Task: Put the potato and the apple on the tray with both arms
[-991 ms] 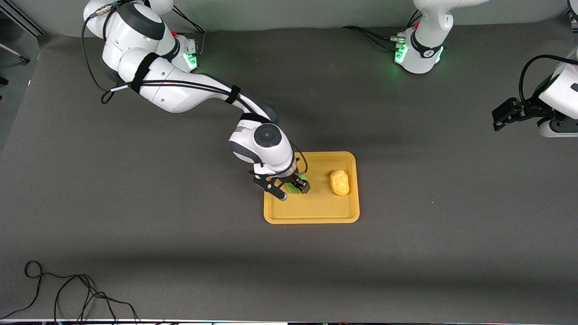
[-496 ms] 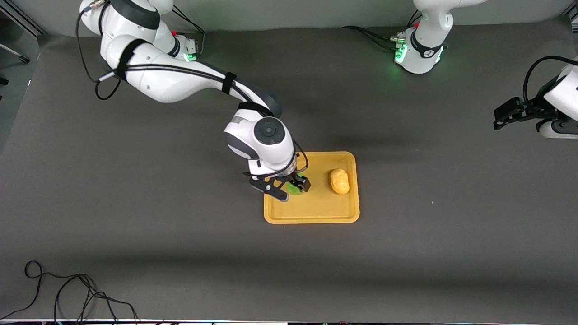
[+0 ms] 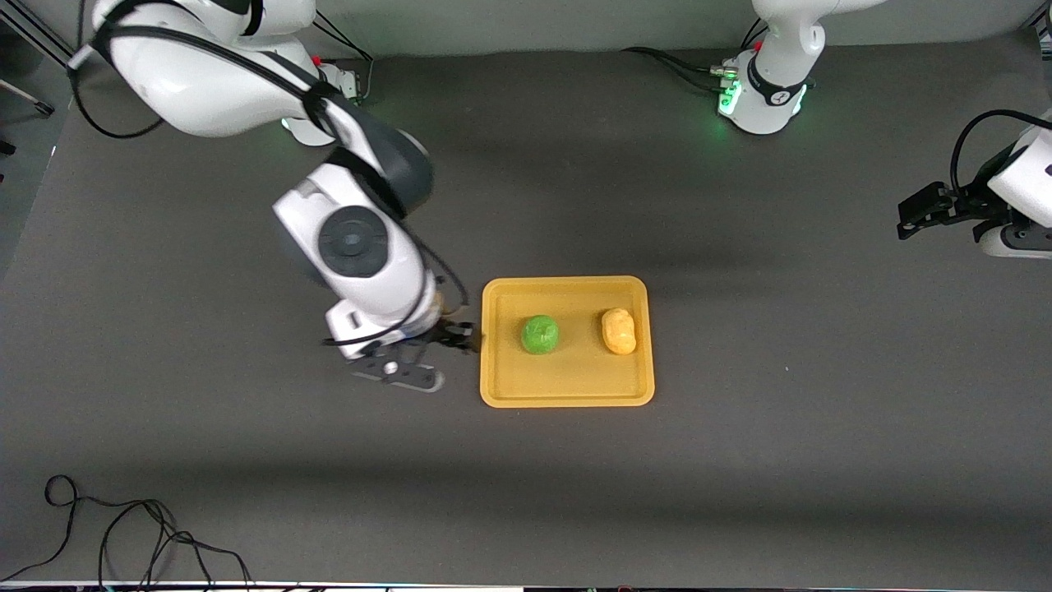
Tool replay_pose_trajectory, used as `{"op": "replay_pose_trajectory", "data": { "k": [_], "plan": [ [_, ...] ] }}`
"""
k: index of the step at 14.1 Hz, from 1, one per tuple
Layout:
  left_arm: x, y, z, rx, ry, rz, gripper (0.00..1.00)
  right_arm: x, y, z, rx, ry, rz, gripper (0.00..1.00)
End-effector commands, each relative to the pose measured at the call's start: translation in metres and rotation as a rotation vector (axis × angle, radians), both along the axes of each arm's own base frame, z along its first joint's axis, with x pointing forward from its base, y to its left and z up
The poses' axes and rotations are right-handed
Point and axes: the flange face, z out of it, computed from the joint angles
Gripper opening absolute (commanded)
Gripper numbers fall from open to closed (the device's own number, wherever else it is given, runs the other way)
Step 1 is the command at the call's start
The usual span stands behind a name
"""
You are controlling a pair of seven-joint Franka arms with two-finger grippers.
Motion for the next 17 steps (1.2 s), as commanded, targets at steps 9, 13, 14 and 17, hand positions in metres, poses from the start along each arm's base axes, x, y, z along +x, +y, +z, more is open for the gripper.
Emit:
{"op": "replay_pose_trajectory", "data": {
  "k": [9, 13, 14, 17],
  "plan": [
    [-0.001, 0.002, -0.005, -0.011, -0.004, -0.001, 1.0, -0.074, -0.256, 0.08, -0.006, -0.058, 0.17, 1.0],
    [-0.001, 0.001, -0.006, -0.009, -0.003, -0.003, 1.0, -0.083, -0.287, 0.089, 0.01, 0.001, 0.147, 1.0],
    [-0.001, 0.002, -0.006, -0.009, -0.003, -0.002, 1.0, -0.081, -0.293, 0.097, 0.046, -0.015, 0.126, 1.0],
    [-0.001, 0.001, -0.006, -0.009, -0.003, -0.003, 1.0, -0.081, -0.296, 0.101, 0.066, -0.019, 0.162, 1.0]
  ]
}}
